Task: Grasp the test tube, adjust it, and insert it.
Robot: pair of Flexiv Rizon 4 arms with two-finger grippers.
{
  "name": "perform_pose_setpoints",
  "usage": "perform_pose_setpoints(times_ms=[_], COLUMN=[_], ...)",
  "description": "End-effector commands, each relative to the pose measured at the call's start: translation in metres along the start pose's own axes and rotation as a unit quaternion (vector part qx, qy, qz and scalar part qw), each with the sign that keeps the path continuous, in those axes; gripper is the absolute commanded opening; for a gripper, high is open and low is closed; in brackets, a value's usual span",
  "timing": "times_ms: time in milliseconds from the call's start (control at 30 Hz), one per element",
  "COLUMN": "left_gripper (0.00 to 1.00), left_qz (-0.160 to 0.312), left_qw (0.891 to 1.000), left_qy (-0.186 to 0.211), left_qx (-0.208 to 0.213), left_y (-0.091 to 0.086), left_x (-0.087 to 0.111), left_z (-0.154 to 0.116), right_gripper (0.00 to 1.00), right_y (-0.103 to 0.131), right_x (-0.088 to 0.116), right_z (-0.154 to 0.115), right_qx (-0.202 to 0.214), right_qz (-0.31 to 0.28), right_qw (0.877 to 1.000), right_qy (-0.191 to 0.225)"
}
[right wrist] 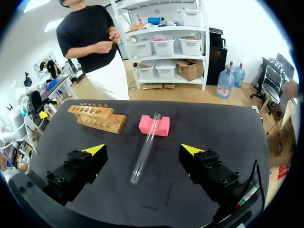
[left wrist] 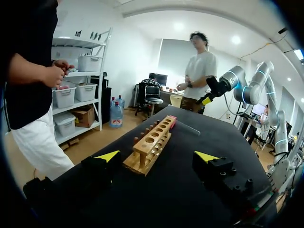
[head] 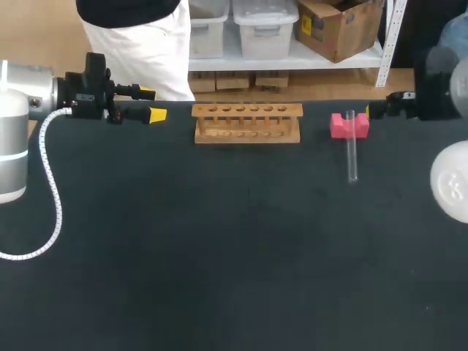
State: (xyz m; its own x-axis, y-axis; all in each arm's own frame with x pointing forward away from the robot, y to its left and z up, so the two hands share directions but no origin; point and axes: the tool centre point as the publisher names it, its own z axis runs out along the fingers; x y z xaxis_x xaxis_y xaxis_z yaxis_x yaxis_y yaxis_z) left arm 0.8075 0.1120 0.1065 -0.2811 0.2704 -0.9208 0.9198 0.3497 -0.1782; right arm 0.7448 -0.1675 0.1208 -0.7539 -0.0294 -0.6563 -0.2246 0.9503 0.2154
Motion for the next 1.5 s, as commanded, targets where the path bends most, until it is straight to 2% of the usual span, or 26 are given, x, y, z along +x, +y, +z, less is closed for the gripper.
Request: perform_pose_setpoints(times_ms=[33, 233, 433, 567, 733, 867, 1233, 1500], left_gripper=[1.0, 1.0, 1.0, 1.0, 1.0, 1.0, 1.0, 1.0], left_qz=[0.001, 0.001, 0.001, 0.001, 0.001, 0.001, 0.001, 0.001], left_qw=[1.0, 1.0, 1.0, 1.0, 1.0, 1.0, 1.0, 1.0], left_qy=[-0.002, -0.002, -0.002, -0.002, -0.002, -0.002, -0.002, -0.002], left_qx=[-0.001, -0.001, -0.001, -0.001, -0.001, -0.001, -0.001, -0.001], left_y=[-0.001, -0.001, -0.001, -0.001, -0.001, -0.001, -0.001, -0.001], left_x=[0.001, 0.001, 0.001, 0.001, 0.001, 0.001, 0.001, 0.001], left_z=[0.0, 0.0, 0.0, 0.0, 0.0, 0.0, 0.0, 0.0], right_gripper=[1.0, 1.0, 1.0, 1.0, 1.0, 1.0, 1.0, 1.0], right_y=[0.009, 0.014, 0.016, 0.013, 0.009, 0.005, -0.004, -0.005], right_x=[-0.001, 0.006, 0.01, 0.012, 0.012, 0.018, 0.034, 0.04], right_z=[0.02, 0.04, 0.049, 0.058, 0.062, 0.069, 0.092, 0.108], right_qx=[0.24, 0.254, 0.285, 0.289, 0.314, 0.322, 0.317, 0.293], right_qz=[0.001, 0.002, 0.001, -0.02, -0.04, -0.038, -0.027, -0.027], right_qw=[0.971, 0.967, 0.958, 0.957, 0.949, 0.946, 0.948, 0.956], right_qy=[0.001, 0.003, -0.003, -0.003, 0.006, 0.006, 0.01, 0.013])
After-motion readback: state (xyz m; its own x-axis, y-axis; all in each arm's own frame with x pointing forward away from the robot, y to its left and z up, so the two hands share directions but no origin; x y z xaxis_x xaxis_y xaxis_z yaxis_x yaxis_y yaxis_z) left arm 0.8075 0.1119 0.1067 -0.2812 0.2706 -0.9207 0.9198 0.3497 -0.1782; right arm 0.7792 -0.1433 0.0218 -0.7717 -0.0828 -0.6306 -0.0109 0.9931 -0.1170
